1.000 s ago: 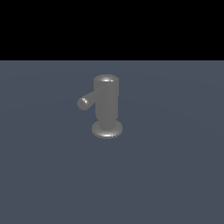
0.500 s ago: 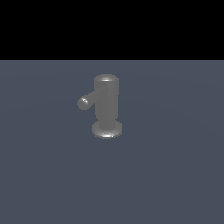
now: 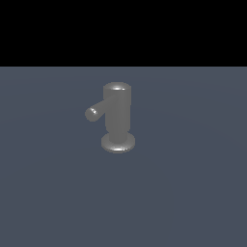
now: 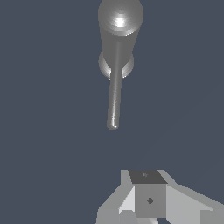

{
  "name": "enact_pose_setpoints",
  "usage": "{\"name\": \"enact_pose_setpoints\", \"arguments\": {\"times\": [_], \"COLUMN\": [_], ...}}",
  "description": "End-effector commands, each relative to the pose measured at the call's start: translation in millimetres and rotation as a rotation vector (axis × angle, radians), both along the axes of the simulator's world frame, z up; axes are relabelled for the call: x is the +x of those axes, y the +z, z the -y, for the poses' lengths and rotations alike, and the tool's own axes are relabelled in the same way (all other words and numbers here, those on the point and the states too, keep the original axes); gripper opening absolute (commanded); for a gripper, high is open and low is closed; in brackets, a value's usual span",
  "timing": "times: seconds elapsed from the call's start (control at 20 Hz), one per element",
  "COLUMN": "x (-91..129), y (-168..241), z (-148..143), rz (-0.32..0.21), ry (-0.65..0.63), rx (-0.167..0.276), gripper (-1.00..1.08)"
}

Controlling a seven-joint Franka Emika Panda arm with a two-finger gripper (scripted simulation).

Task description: Turn on the faucet by rotating a designated handle.

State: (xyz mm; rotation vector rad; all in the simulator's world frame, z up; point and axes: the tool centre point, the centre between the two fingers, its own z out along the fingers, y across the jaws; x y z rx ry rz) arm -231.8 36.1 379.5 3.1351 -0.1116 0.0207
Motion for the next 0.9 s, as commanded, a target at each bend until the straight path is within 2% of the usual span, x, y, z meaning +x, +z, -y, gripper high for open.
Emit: {"name": "enact_pose_setpoints", "arguments": {"times": [0.0,0.5,0.85], "x": [4,22,32], "y": [-22,-102,-139], "z": [-8,-39,-54], "rz": [-0.002,-0.008,-0.011], "ry": [-0.009,-0.039,-0.053], "rx": [0.001,0.004,0.006], "gripper": [-1.0,-1.0,-1.0]}}
